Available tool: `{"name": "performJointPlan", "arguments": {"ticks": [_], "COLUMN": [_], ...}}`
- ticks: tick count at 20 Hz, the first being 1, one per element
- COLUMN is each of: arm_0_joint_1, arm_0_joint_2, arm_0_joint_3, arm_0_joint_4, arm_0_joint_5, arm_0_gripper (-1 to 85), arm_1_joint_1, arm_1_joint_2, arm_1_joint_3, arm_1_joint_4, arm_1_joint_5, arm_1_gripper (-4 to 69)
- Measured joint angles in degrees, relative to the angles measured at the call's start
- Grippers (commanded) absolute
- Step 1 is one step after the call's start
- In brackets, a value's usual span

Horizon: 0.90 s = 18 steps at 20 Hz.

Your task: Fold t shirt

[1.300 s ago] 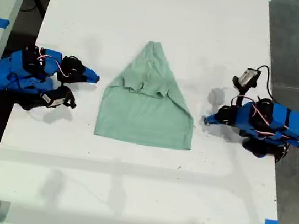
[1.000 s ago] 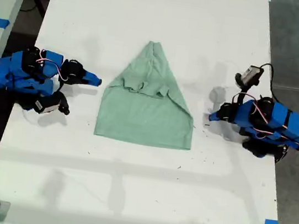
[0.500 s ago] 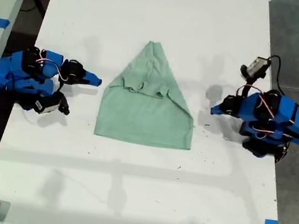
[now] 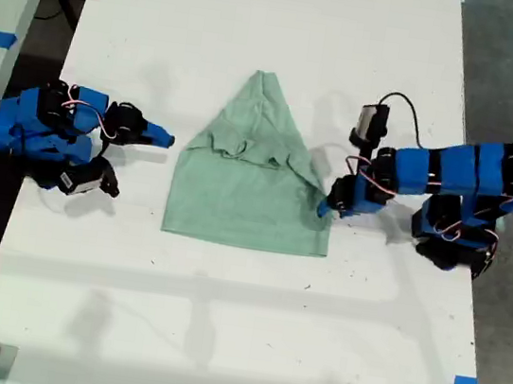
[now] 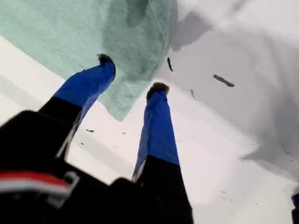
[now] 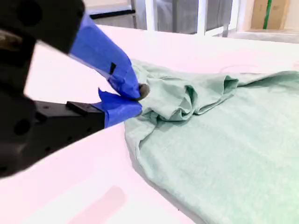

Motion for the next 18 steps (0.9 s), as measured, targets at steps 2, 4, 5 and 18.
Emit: {"name": "performJointPlan", "arguments": {"ticks": [2,4,5,18], "arm_0_joint_1": [0.00,0.00,0.00,0.00], "arm_0_joint_2": [0.00,0.00,0.00,0.00], "arm_0_joint_3": [0.00,0.00,0.00,0.00], "arm_0_joint_4": [0.00,0.00,0.00,0.00], "arm_0_joint_5": [0.00,0.00,0.00,0.00], "arm_0_gripper": [0.1,0.1,0.1,0.1], "arm_1_joint_1": [-0.70,-1.76,-2.20,-2.81], "arm_1_joint_2": [-4.22,-6.24,-6.68,-6.59], "arm_1_joint_3": [0.00,1.67,3.08,8.61], "arm_1_joint_4": [-3.60,-7.56,-9.67,-14.41], "arm_1_joint_5": [0.88,2.02,2.64,8.00], "arm_1_gripper": [20.1,20.2,20.1,1.9]}}
